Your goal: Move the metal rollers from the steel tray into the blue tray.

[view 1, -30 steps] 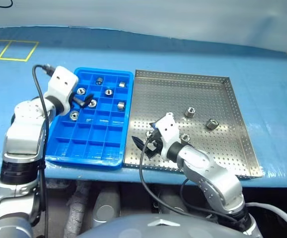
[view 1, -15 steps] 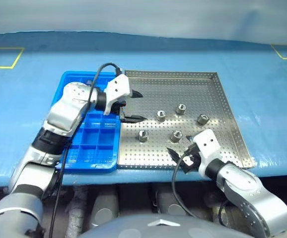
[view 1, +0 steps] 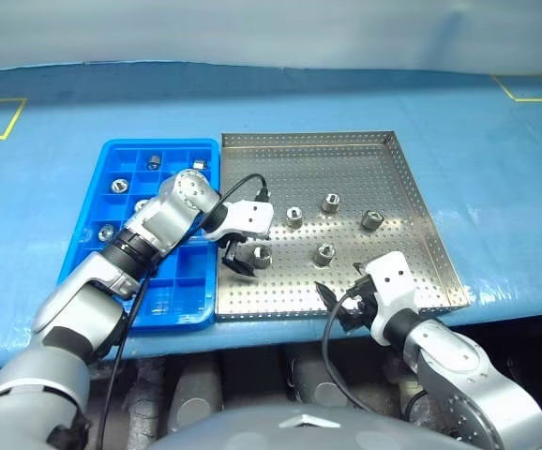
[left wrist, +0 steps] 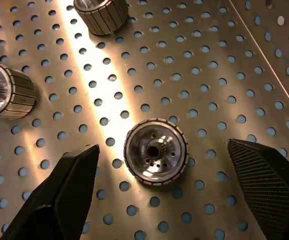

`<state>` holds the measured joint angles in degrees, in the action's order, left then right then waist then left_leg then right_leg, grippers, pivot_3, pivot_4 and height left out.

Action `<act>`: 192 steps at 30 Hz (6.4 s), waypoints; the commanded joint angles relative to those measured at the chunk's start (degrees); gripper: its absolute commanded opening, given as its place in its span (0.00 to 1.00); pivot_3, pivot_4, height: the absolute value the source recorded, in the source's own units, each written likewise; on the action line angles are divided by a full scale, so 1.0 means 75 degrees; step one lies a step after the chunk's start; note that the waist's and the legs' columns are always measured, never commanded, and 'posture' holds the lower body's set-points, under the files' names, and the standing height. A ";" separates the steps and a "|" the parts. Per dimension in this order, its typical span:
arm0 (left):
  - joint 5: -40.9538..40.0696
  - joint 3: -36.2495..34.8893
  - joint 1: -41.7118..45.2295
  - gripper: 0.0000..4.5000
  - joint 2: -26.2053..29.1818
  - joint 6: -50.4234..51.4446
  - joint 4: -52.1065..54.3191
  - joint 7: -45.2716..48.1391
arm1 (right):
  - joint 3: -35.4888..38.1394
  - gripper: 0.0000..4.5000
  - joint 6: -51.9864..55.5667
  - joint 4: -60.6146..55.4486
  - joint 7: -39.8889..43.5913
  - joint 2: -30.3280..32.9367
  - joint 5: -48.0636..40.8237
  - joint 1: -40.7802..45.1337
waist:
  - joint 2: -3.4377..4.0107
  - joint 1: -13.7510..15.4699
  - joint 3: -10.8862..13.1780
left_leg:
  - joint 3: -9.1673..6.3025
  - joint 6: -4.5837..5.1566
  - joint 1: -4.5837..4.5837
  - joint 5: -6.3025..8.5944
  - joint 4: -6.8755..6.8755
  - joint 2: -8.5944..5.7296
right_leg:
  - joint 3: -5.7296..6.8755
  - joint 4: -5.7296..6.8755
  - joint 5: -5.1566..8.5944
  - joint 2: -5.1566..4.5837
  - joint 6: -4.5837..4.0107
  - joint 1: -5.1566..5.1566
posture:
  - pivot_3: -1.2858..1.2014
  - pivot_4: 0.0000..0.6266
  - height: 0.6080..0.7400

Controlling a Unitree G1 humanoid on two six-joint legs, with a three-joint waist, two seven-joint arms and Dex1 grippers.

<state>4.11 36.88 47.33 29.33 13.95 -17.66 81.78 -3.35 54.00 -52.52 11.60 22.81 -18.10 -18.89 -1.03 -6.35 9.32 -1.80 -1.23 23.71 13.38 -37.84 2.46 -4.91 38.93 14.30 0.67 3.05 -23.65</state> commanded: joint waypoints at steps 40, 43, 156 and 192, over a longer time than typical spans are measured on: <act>-0.0339 -0.6036 -0.4477 0.40 0.1093 0.5575 0.7108 -0.5147 | -0.2361 1.00 -0.0268 0.1921 0.0700 -0.1308 0.0009 0.4142 | -0.0005 0.0697 0.0005 | -0.0018 -0.0004 0.0002 0.0001 0.0034 0.0003 | 0.0027 -0.0003 0.0002 -0.0011 -0.0012 -0.0009 | 0.59 0.24 1.00; -0.0511 -0.6231 -0.5165 0.40 0.1216 0.6003 0.7763 -0.5289 | -0.2520 1.00 -0.0356 0.2112 0.0858 -0.1313 0.0037 0.4307 | -0.0011 0.1038 0.0006 | -0.0032 -0.0005 0.0007 0.0001 0.0030 -0.0004 | 0.0051 -0.0013 0.0006 -0.0021 -0.0017 -0.0001 | 0.61 0.24 1.00; 0.0081 -0.3998 -0.1024 0.39 -0.0786 0.2293 0.2684 -0.4053 | -0.1788 1.00 -0.0262 0.1078 0.0139 -0.1159 0.0247 0.3232 | 0.0000 0.0154 0.0003 | -0.0030 -0.0030 0.0008 -0.0018 0.0043 -0.0003 | 0.0024 0.0000 0.0002 -0.0005 0.0001 -0.0011 | 0.53 0.24 1.00; -0.0387 -0.7396 -0.7868 0.39 -0.0659 0.6738 0.9985 -0.7797 | -0.4186 1.00 -0.1840 0.4299 0.2839 -0.2249 0.0333 0.5756 | -0.0014 0.2278 0.0002 | -0.0117 -0.0075 -0.0018 -0.0044 0.0082 0.0011 | 0.0145 0.0002 0.0047 -0.0009 -0.0106 0.0014 | 0.69 0.24 1.00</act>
<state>1.45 -18.81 -12.89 23.87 66.27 56.86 24.36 -35.16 41.46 -18.40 32.64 6.51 -15.65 24.04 -1.14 10.73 9.34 -2.67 -1.80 23.58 13.04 -37.21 2.54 -3.83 38.94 14.65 0.60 2.27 -23.56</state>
